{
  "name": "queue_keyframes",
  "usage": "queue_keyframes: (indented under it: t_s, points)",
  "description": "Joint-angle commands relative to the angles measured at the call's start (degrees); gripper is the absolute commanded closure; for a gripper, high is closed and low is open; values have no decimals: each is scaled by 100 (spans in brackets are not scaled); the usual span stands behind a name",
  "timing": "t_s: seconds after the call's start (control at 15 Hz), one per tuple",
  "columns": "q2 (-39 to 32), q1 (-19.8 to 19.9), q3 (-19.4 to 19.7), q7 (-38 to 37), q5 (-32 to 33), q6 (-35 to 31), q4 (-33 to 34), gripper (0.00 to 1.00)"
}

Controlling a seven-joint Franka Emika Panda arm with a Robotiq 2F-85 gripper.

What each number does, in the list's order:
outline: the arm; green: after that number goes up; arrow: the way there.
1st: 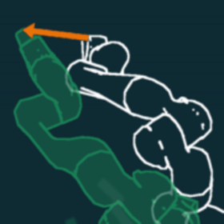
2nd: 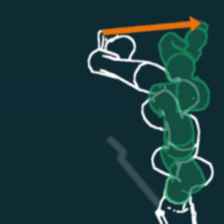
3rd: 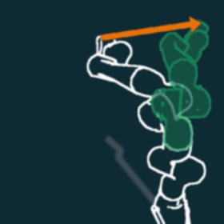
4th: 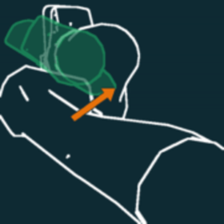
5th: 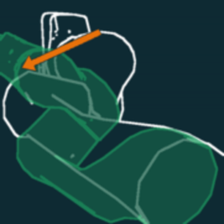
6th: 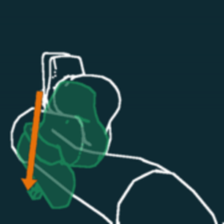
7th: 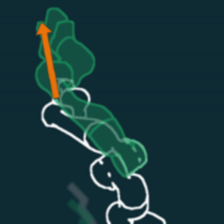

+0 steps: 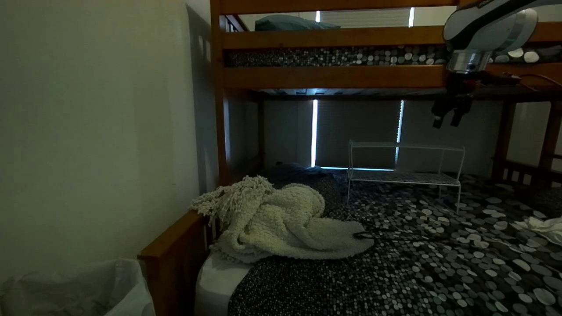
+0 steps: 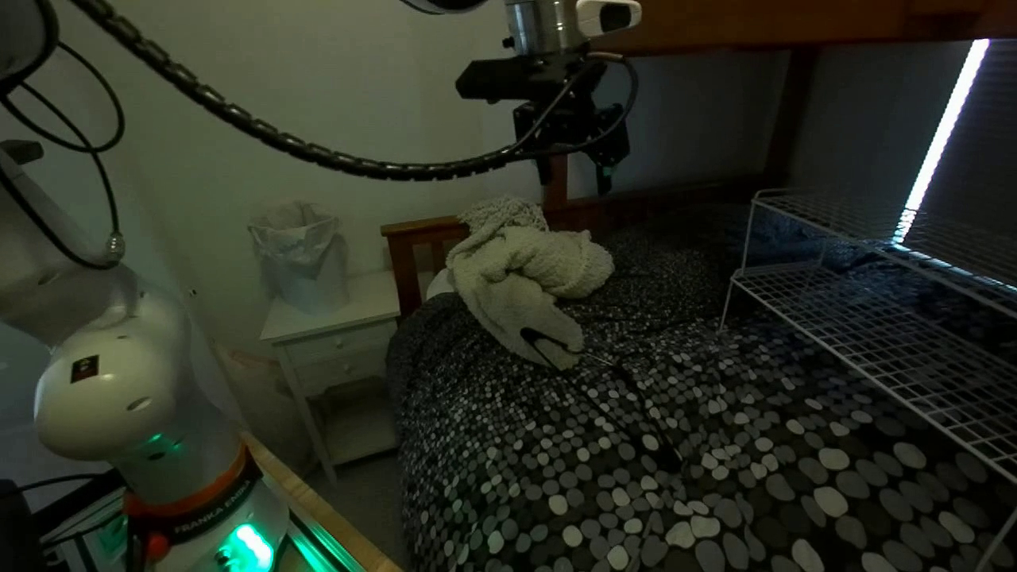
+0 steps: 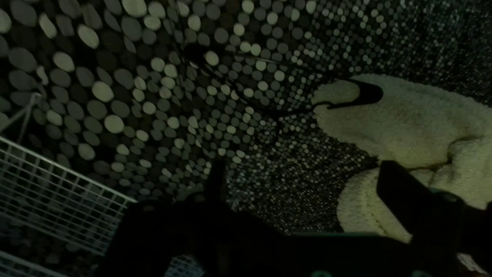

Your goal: Put the coat hanger on the bed

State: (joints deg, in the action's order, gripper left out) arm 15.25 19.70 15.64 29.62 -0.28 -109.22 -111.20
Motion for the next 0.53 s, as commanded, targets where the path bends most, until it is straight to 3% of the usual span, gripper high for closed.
queue_keyframes:
  t_s: [0.0, 0.07, 0.13, 0.47]
  points:
    - [581, -84, -44, -1029, 736, 1001, -346, 0]
    - [605, -162, 7, -1036, 598, 1590, -217, 0]
    - [379, -247, 149, -755, 524, 1031, -109, 0]
    - [391, -314, 197, -772, 514, 1089, -92, 0]
